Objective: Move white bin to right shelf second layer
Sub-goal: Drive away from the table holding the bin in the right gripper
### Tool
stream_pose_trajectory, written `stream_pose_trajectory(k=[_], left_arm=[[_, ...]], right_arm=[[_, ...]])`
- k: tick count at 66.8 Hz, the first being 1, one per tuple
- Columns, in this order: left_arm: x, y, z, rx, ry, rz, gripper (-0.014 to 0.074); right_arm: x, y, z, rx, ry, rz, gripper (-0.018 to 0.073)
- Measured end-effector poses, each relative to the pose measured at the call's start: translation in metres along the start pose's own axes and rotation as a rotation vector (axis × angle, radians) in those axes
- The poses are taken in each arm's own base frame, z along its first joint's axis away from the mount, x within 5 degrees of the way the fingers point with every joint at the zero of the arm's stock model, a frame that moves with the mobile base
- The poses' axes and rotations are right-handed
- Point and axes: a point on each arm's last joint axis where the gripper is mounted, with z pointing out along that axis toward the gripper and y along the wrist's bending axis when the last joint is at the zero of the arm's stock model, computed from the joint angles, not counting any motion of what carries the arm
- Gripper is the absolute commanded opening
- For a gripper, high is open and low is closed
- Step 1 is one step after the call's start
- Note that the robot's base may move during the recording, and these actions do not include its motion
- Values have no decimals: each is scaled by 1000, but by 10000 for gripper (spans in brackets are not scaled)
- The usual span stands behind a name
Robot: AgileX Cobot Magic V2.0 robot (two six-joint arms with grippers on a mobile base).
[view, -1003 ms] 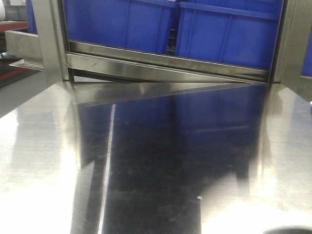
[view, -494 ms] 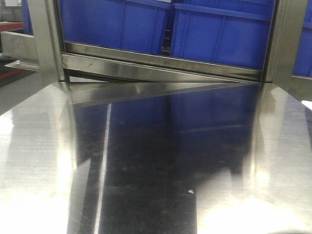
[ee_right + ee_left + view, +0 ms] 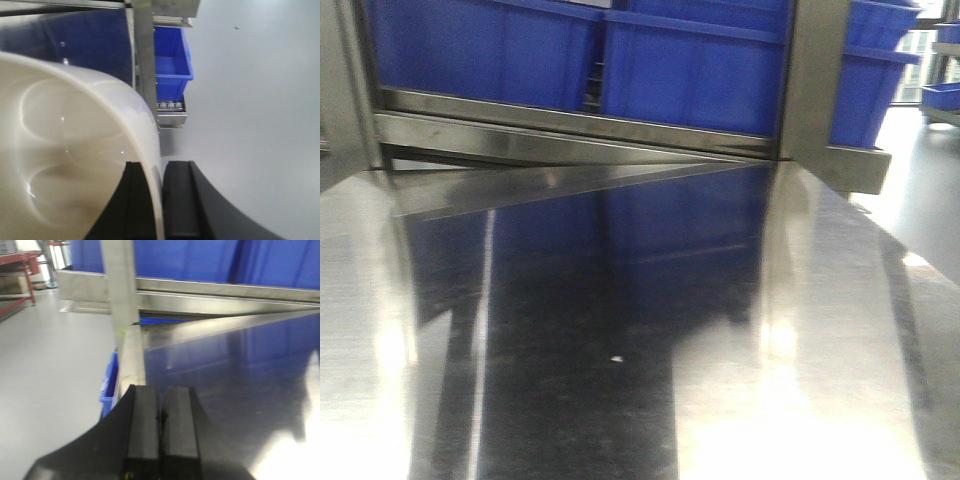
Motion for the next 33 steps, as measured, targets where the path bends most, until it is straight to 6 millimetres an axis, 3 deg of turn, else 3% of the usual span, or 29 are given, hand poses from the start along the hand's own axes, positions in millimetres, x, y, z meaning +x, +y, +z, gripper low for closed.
stream_pose_trajectory(k=[33], left_arm=[[0, 0, 0, 0, 0, 0, 85]], right_arm=[[0, 0, 0, 0, 0, 0, 57]])
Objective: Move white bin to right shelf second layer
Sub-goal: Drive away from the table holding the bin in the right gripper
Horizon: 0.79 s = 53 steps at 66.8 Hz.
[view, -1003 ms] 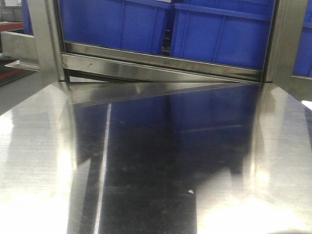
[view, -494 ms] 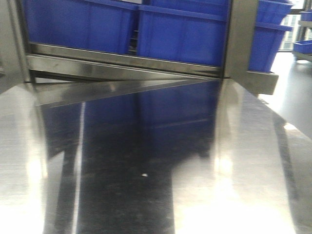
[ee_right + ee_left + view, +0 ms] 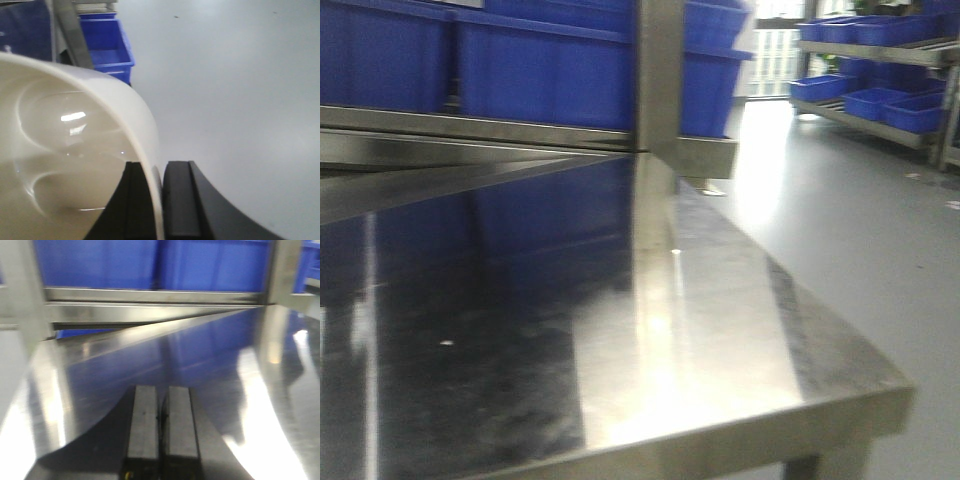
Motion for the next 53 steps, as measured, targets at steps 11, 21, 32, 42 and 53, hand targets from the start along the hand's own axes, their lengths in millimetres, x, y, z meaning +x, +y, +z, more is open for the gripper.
stream_pose_trajectory(k=[11, 21, 32, 42, 53], left_arm=[[0, 0, 0, 0, 0, 0, 85], [0, 0, 0, 0, 0, 0, 85], [0, 0, 0, 0, 0, 0, 85], [0, 0, 0, 0, 0, 0, 85], [0, 0, 0, 0, 0, 0, 85]], right_arm=[[0, 0, 0, 0, 0, 0, 57], [0, 0, 0, 0, 0, 0, 57], [0, 0, 0, 0, 0, 0, 57], [0, 0, 0, 0, 0, 0, 57], [0, 0, 0, 0, 0, 0, 57]])
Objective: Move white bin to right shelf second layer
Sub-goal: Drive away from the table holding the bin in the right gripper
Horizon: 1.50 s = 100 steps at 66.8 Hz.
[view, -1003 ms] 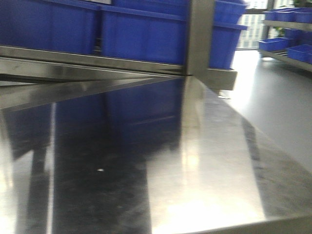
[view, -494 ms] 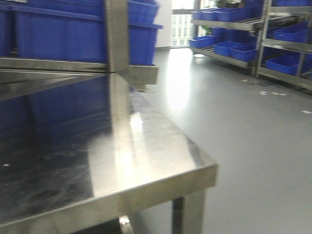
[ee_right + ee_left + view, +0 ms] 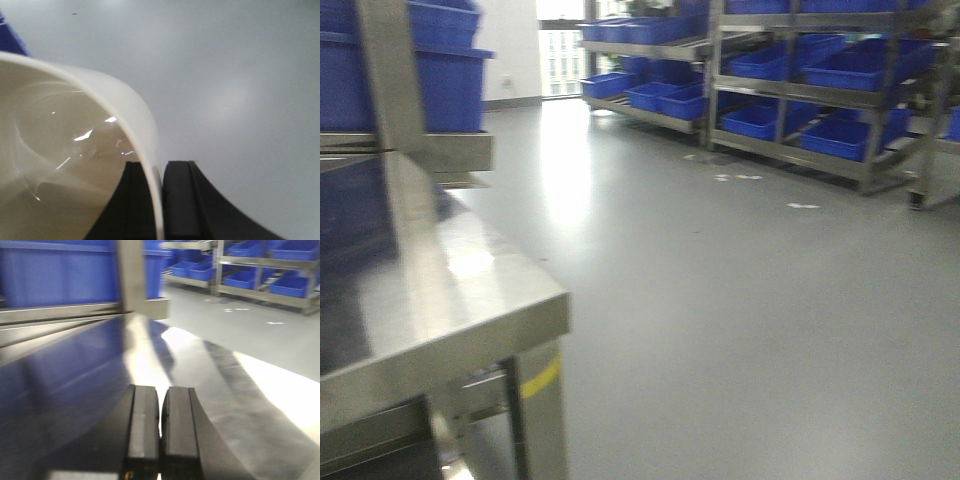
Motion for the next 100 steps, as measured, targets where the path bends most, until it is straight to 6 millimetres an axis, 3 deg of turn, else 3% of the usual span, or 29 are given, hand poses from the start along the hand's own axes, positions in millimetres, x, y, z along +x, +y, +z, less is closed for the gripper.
stream_pose_trajectory(k=[100], left_arm=[[0, 0, 0, 0, 0, 0, 85]], right_arm=[[0, 0, 0, -2, -1, -1, 57]])
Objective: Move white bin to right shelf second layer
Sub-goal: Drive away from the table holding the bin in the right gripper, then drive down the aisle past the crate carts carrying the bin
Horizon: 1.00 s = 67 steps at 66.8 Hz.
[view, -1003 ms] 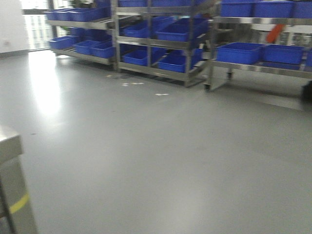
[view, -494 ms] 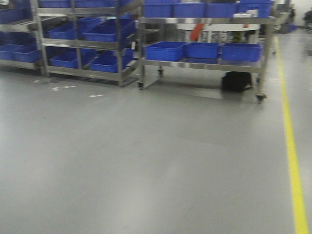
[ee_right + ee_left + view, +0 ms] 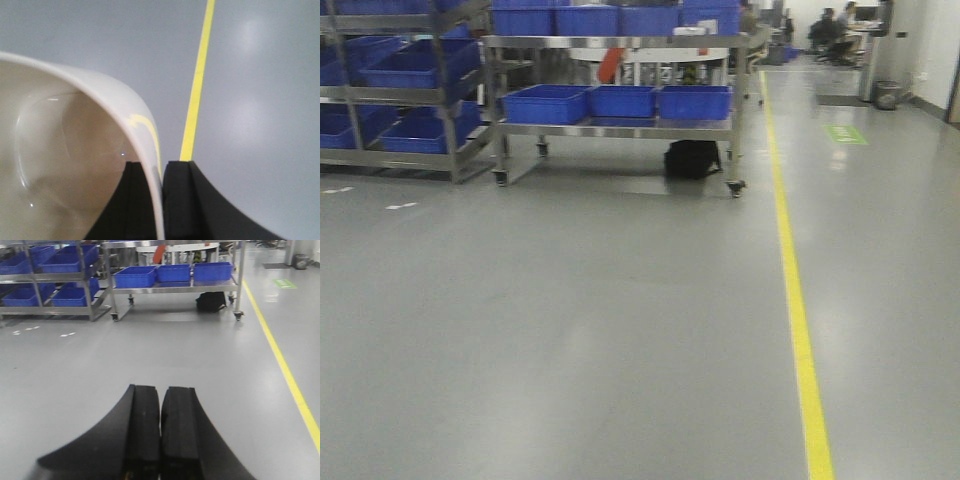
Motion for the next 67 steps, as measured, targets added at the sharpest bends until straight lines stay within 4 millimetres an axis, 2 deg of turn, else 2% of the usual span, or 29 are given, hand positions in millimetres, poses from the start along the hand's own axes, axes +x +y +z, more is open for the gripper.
stream_pose_trajectory(k=[67], left_arm=[[0, 0, 0, 0, 0, 0, 85]], right_arm=[[0, 0, 0, 0, 0, 0, 57]])
